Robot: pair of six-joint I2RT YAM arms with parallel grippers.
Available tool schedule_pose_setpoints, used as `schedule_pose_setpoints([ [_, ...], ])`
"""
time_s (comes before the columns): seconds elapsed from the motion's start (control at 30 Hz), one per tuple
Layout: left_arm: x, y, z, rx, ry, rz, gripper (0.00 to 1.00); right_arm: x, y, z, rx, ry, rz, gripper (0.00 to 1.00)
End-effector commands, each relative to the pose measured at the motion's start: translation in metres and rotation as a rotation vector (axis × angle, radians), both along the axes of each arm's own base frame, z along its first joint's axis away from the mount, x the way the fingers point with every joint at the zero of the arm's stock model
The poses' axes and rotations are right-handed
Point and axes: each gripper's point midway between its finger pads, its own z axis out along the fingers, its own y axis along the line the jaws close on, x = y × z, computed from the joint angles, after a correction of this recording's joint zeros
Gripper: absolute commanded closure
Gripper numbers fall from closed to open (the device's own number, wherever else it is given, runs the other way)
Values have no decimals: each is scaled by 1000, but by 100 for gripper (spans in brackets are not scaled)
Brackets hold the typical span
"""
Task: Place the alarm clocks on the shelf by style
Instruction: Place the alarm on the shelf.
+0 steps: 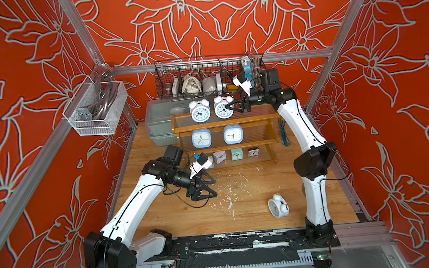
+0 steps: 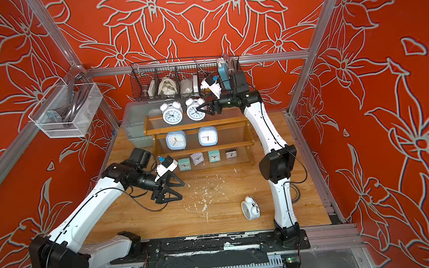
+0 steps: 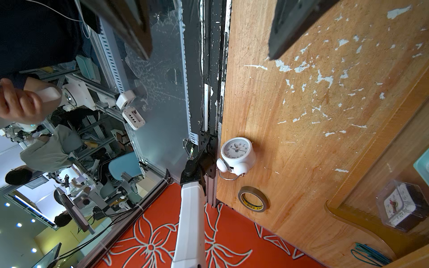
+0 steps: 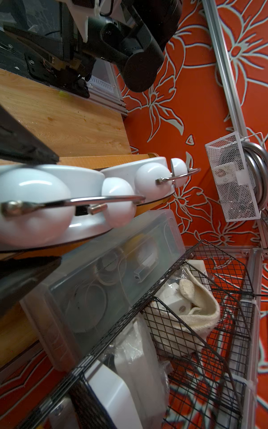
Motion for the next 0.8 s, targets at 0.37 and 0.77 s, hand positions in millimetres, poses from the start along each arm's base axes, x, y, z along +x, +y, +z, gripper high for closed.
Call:
schedule_pose_setpoints([
  [0.37, -6, 2, 3, -11, -11, -1, 21, -15, -15, 33, -13, -92, -46, 22],
  [0.77, -7, 2, 5, -21, -12, -3, 21, -38, -53, 52, -38, -78, -297, 0],
])
